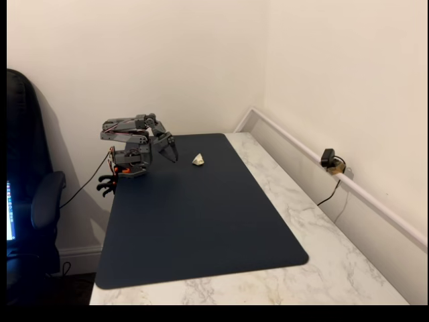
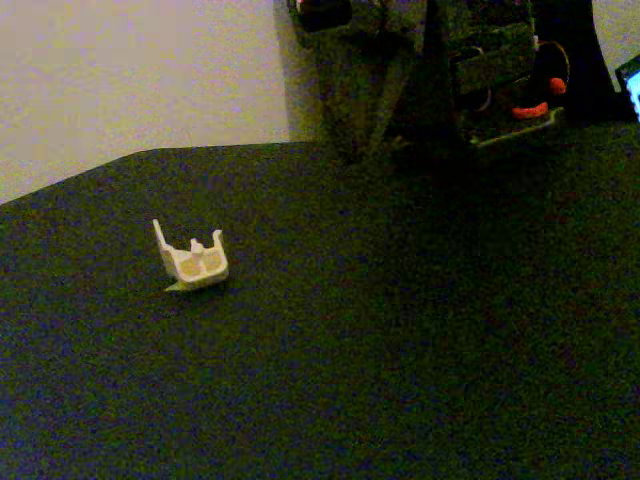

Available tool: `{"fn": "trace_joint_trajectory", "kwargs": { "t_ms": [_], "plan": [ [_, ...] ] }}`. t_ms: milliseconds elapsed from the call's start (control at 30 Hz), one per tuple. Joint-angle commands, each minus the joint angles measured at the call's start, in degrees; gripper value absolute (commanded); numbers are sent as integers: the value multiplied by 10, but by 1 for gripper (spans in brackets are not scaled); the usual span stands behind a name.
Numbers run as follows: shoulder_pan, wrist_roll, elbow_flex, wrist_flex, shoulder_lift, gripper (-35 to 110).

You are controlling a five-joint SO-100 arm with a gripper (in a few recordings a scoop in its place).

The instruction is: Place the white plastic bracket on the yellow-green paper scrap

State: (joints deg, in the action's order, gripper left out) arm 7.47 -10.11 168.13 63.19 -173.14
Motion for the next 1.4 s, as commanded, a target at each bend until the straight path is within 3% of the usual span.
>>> {"fn": "trace_joint_trajectory", "kwargs": {
  "t_ms": [0, 433, 867, 1000, 1367],
  "plan": [
    [0, -6, 4, 19, -24, 0],
    [3, 3, 27, 89, -159, 0],
    [12, 11, 28, 90, -162, 2],
    [15, 11, 28, 90, -162, 12],
    [15, 11, 28, 90, -162, 4]
  ]
}}
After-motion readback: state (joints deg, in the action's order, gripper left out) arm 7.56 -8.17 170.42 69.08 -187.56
